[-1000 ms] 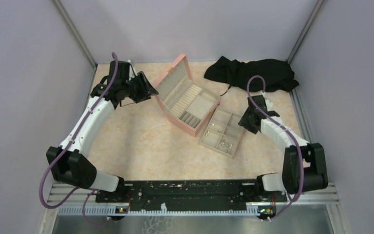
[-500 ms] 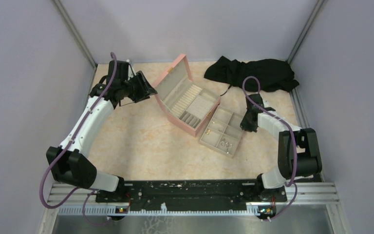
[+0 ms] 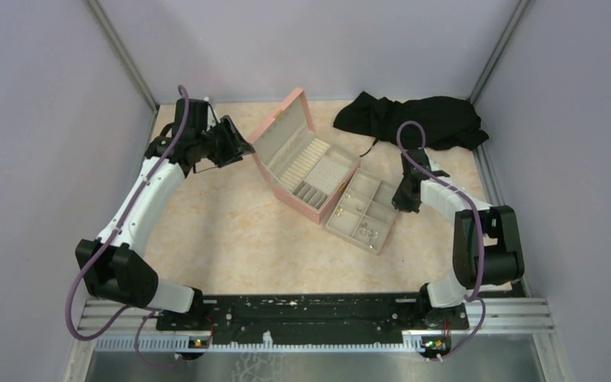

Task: Organize the mixed jewelry

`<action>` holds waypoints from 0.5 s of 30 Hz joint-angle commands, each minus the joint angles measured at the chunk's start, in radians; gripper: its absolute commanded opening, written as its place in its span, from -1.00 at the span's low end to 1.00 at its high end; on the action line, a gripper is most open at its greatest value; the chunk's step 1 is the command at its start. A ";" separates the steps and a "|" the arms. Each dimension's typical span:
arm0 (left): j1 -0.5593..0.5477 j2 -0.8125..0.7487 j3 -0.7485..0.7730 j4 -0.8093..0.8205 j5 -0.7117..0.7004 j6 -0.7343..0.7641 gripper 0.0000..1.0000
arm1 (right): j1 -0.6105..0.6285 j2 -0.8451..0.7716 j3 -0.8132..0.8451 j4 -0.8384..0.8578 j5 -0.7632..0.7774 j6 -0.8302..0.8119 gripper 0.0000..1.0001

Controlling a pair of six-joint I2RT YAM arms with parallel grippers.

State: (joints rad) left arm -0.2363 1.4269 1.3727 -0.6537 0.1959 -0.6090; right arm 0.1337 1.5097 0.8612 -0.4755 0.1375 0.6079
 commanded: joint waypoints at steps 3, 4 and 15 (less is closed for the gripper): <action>0.016 0.005 0.026 0.007 0.002 0.011 0.06 | -0.006 0.037 0.088 0.026 -0.017 0.050 -1.00; 0.018 0.004 0.026 0.008 0.003 0.011 0.06 | -0.006 0.043 0.091 0.018 -0.014 0.057 -1.00; 0.030 0.008 0.025 0.005 0.011 0.014 0.06 | -0.006 0.060 0.089 0.037 -0.041 0.108 -1.00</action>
State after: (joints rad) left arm -0.2157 1.4269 1.3731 -0.6540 0.1959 -0.6083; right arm 0.1322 1.5654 0.8986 -0.4942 0.1345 0.6704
